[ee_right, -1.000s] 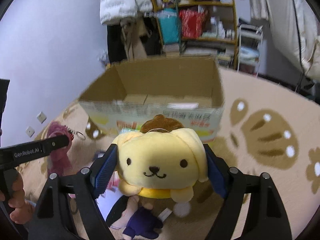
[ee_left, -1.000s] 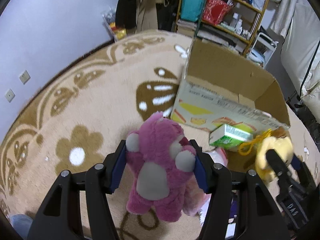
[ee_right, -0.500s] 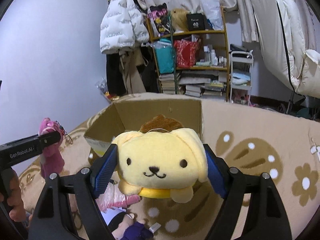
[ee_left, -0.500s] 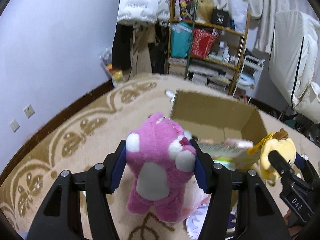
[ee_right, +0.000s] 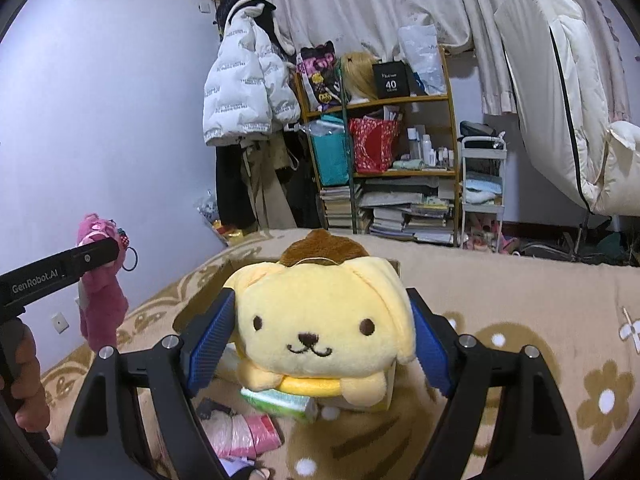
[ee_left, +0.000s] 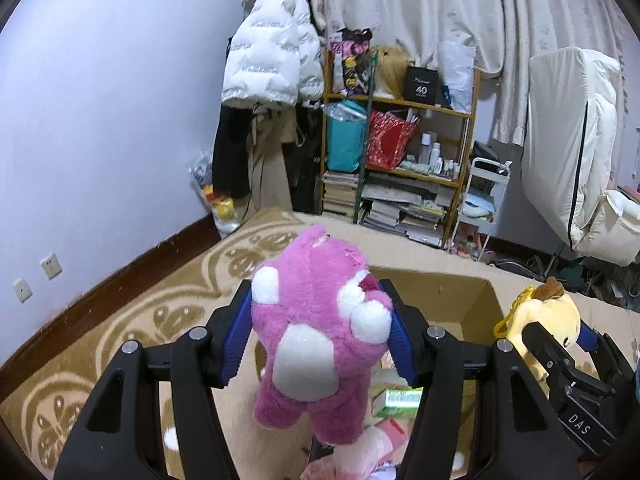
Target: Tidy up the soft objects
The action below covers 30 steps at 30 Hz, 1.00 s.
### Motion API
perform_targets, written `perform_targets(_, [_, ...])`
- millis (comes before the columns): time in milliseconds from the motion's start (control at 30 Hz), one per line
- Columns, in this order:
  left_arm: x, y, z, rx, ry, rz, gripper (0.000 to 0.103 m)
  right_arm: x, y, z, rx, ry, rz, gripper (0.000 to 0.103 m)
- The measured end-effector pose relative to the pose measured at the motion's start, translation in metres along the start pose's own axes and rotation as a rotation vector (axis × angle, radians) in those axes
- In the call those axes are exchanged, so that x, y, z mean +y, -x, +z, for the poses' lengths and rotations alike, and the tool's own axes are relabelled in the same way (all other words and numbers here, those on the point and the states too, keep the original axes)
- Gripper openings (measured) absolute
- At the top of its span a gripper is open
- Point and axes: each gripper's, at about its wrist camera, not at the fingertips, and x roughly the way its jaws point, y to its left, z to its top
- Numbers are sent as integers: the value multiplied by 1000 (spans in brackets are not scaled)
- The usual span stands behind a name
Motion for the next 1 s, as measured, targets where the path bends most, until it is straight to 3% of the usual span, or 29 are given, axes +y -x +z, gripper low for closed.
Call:
perform_targets(567, [-27,-22,28,-81,-78,-60,59,-1,-29,36,-63,86,-14,87])
perform_targets(800, [-30,-32,30,-95,-70,-97,60,-7,-50,37,-36,86,2,87])
perform_targets(1000, [-35,-47,22,-58,-77,-113,60,-14,-64,32,-8,60,16,87])
